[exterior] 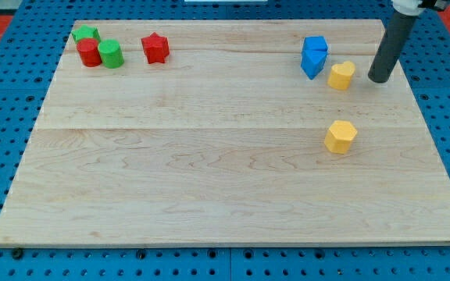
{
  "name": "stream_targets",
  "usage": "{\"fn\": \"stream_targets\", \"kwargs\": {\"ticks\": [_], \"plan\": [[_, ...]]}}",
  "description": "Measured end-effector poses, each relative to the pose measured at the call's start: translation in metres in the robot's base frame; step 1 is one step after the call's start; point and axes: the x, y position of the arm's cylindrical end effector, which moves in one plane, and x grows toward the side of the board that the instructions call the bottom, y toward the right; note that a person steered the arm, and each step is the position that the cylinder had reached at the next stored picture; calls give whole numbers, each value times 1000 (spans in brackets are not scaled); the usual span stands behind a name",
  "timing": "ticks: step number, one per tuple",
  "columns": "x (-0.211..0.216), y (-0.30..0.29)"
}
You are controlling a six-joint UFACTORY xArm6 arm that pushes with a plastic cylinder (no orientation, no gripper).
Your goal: Move yellow heart closer to the yellow hexagon
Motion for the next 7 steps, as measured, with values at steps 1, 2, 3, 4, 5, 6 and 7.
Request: {"fn": "stream_targets", "kwargs": {"ticks": [1,2,3,4,5,6,7], "plan": [[-9,-30],[12,-53],[47,-67],[35,-72],[11,-48],[-6,-46],[-5,-86]]}}
